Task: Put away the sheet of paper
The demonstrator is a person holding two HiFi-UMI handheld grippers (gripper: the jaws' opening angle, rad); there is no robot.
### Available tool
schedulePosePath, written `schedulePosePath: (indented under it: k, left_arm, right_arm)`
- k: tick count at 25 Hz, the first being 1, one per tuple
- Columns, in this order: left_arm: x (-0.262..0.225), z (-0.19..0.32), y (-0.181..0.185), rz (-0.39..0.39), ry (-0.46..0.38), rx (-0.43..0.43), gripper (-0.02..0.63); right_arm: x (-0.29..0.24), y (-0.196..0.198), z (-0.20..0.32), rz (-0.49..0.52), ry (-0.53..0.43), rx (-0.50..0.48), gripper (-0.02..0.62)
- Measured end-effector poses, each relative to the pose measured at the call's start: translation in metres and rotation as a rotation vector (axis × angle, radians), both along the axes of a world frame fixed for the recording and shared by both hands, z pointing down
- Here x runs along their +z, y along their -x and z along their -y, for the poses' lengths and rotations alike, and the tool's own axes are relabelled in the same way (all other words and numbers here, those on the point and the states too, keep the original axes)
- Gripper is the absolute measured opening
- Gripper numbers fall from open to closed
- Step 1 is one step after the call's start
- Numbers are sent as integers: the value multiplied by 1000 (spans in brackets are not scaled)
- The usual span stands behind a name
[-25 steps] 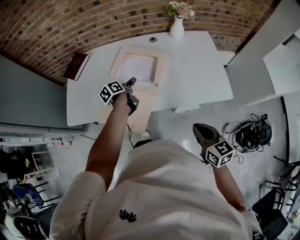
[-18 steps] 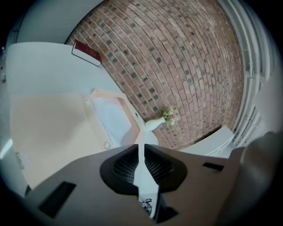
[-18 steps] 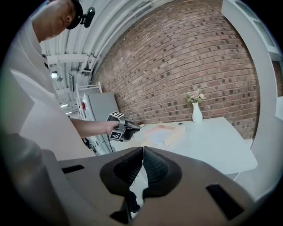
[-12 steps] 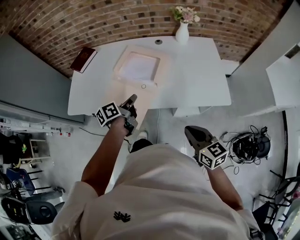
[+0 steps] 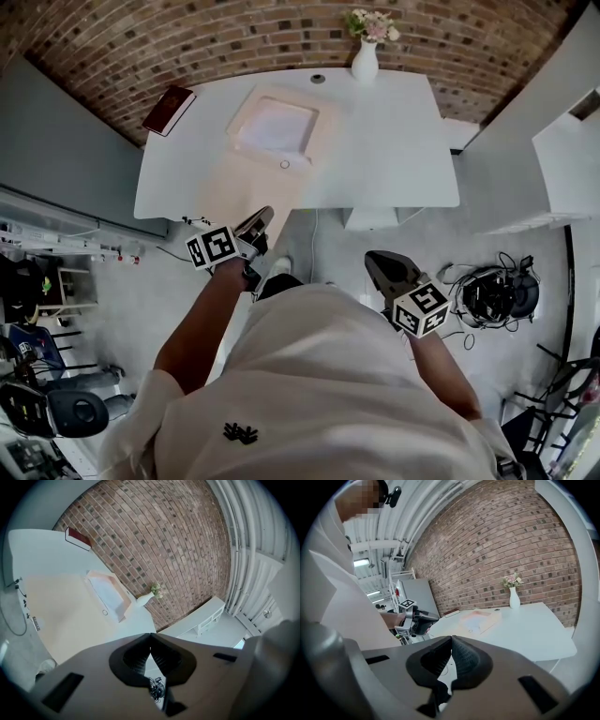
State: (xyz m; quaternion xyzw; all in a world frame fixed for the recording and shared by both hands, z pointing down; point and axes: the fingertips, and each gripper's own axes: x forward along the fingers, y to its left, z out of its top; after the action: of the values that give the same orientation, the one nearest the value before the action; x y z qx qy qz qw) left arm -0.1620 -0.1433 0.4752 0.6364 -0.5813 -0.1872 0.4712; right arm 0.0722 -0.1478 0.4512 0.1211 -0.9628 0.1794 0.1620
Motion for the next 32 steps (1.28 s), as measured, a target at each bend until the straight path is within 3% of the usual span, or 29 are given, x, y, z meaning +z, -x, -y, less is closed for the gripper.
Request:
schedulePosePath:
  k: [21, 32]
  left_arm:
    - [-4, -15, -20, -33, -25, -2, 25]
    - [4, -21, -9, -26, -1, -11, 25]
  right_arm:
    - [7, -14, -23, 6, 4, 2, 28]
    - [11, -9, -24, -7, 10, -10, 28]
